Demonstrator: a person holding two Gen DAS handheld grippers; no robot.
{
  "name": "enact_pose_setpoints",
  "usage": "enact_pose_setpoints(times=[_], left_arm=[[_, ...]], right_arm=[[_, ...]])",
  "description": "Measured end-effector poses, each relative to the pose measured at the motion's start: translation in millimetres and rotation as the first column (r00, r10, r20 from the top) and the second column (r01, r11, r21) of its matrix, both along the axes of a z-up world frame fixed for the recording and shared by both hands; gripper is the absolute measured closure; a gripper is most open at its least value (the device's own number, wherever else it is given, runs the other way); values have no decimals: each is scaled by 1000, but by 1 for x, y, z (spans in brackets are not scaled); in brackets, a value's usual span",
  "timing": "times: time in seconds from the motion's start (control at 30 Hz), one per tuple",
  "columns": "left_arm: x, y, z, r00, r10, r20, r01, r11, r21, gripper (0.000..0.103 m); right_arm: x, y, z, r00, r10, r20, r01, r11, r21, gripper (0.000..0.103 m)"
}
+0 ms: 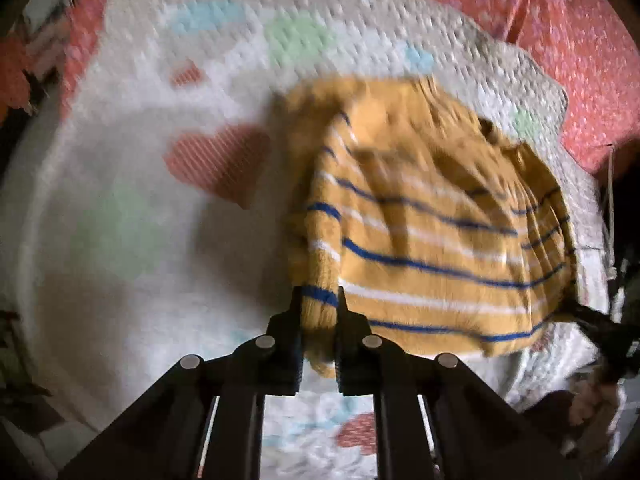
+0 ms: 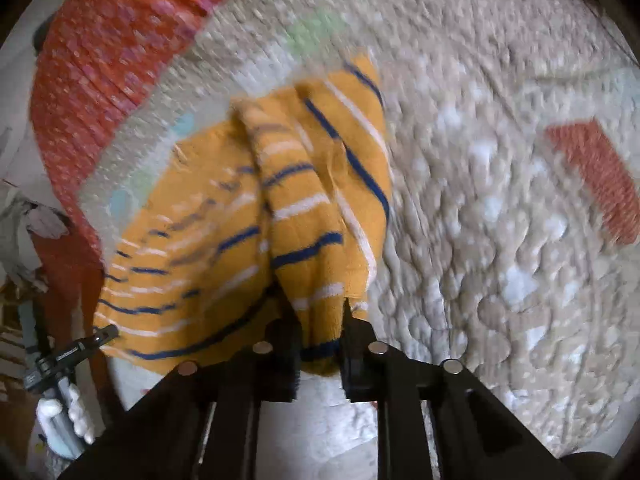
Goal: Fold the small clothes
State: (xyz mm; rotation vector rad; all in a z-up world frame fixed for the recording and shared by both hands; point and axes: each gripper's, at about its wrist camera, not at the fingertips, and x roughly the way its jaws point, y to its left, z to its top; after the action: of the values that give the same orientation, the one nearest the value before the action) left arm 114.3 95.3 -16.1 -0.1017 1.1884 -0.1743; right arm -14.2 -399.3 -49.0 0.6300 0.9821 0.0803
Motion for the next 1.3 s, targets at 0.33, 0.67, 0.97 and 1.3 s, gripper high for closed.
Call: enact_pose_setpoints(times=[0.33,0.67,0.97,1.3], left_arm=[[-7,18,-27,996,63,-70,-66,997,-47,88],[-40,48,6,989,143,43,-131,970,-205,81],[-41,18,-1,995,93,40,-80,962,-260,74],[-29,37,-27,971,239,4,-222,908,-356,48]], right_arm=[[-24,-33,-21,995,-87,-52,90,994,56,69],[51,27,50,989,76,128,-64,993,-97,67],[163,12,-6,998,-56,-15,54,991,-123,72],[149,69,62,987,145,73,-141,988,-57,49]])
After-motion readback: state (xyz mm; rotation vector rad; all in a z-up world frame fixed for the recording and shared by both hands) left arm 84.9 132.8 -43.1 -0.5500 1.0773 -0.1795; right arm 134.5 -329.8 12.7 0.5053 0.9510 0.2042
